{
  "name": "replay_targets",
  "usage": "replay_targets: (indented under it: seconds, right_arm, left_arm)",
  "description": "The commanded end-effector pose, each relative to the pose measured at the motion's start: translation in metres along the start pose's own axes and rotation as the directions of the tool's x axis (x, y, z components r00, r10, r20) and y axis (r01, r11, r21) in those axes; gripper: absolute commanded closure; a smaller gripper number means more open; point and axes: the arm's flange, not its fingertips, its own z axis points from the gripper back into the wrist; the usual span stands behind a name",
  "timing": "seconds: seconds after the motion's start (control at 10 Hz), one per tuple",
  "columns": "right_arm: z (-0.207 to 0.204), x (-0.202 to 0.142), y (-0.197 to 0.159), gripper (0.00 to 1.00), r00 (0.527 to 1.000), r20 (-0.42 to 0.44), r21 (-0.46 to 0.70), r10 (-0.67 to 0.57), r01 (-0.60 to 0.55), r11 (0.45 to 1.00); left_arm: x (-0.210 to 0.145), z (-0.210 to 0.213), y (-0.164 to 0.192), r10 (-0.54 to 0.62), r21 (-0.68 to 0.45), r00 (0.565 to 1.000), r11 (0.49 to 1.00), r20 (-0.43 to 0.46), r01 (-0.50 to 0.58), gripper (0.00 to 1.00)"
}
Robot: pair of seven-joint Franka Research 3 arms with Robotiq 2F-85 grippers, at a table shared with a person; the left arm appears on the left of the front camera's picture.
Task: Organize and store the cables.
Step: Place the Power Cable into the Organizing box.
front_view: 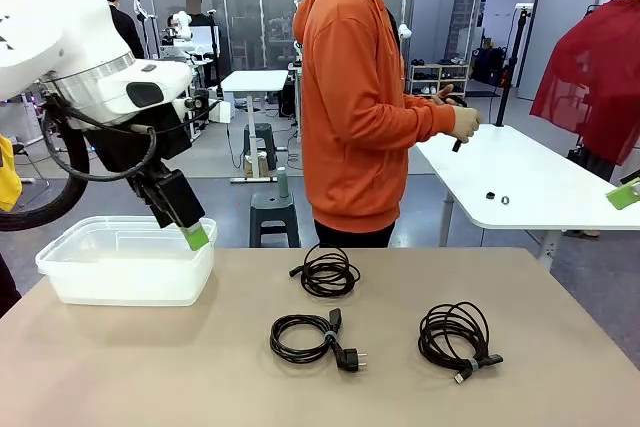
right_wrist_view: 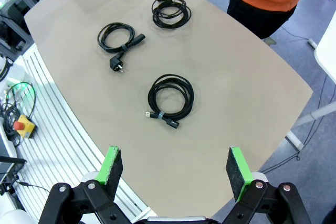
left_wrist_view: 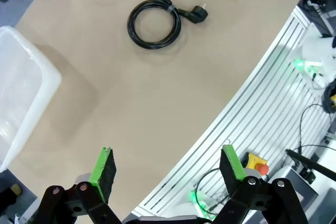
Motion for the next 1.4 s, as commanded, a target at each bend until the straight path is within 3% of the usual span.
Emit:
replay_targets:
  seconds: [0.0, 0.1, 0.2, 0.6, 1.0, 1.3]
  right_arm:
    - [0.0, -0.001, 0.0, 0.0, 1.0, 0.004, 0.009, 0.01, -0.01, 1.0]
    - [0.0, -0.001, 0.0, 0.0, 1.0, 0.004, 0.009, 0.01, -0.01, 1.0]
    - [0.0, -0.001, 0.0, 0.0, 1.0, 0.004, 0.009, 0.01, -0.01, 1.0]
    - [0.0, -0.001, 0.0, 0.0, 1.0, 0.004, 0.009, 0.01, -0.01, 1.0]
    - [0.0, -0.001, 0.0, 0.0, 1.0, 0.004, 0.009, 0.01, -0.01, 1.0]
    - [0.0, -0.001, 0.0, 0.0, 1.0, 0.004, 0.009, 0.01, -0.01, 1.0]
  left_arm:
    - [-0.001, 0.006, 0.004, 0.016, 0.015, 1.0, 1.0, 0.019, -0.016, 0.0]
    - [-0.012, 0.019, 0.005, -0.024, 0.013, 1.0, 1.0, 0.02, 0.023, 0.0]
    - [-0.001, 0.001, 0.002, 0.003, 0.0, 1.0, 1.0, 0.002, -0.003, 0.0]
    - [-0.002, 0.003, 0.003, 0.001, 0.001, 1.0, 1.0, 0.004, -0.001, 0.0]
    - [0.092, -0.054, -0.009, 0.115, -0.018, 0.983, 0.993, -0.143, -0.119, 0.0]
    - [0.142, -0.11, -0.025, 0.147, -0.003, 0.973, 0.989, -0.178, -0.15, 0.0]
